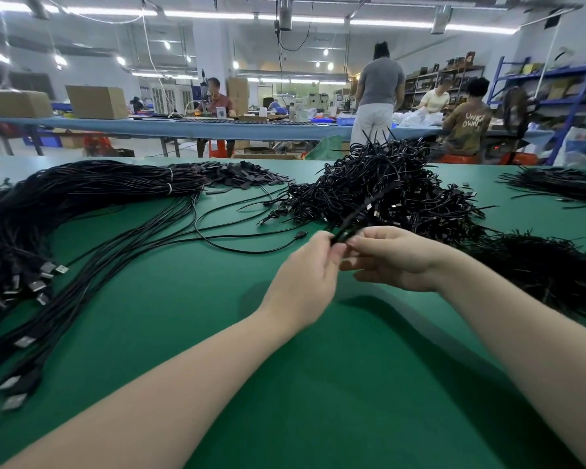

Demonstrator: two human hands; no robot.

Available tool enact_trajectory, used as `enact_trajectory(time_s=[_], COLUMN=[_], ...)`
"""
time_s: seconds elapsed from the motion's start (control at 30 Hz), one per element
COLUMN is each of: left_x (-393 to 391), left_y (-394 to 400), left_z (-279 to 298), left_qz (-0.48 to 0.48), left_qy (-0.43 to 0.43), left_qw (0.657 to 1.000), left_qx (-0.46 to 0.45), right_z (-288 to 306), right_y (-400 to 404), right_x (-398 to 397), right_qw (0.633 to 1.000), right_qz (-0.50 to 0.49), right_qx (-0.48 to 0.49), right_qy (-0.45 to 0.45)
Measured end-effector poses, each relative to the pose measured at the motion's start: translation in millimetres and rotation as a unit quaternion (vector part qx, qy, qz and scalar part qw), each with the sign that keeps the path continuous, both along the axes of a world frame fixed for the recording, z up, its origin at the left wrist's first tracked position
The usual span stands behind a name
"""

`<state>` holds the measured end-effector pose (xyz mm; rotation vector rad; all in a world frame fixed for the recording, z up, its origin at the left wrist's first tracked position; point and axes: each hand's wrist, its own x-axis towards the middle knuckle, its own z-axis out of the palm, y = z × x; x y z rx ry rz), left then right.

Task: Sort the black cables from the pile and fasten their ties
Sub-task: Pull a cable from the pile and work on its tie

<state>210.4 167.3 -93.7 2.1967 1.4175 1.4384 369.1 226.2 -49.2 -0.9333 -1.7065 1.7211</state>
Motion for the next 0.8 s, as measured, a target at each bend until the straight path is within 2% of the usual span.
enact_trajectory(time_s=[0.13, 0.37, 0.6, 0.8], left_x=[-5.5, -10.8, -12.0, -13.2], left_y=[10.7, 21.0, 24.6, 25.7], left_z=[-1.8, -5.1, -8.2, -9.1], left_qz=[0.058, 0.005, -0.047, -0.048], left_qy=[-0.126, -0.230, -0.254, -0.255], left_qw=[0.989, 0.966, 0.953, 0.951], left_qx=[-0.053, -0.121, -0.156, -0.170], right_z=[-10.1, -21.6, -26.3, -26.6], right_y=[-3.6, -7.7, -7.8, -5.5], right_x=[-27.4, -35.4, -33.3, -30.9], right_qw=[0.992, 0.979, 0.989, 0.985], right_qz=[-0.094, -0.140, -0.122, -0.132], right_qx=[-0.037, -0.079, -0.001, 0.106], right_qy=[0.070, 0.125, 0.087, 0.009])
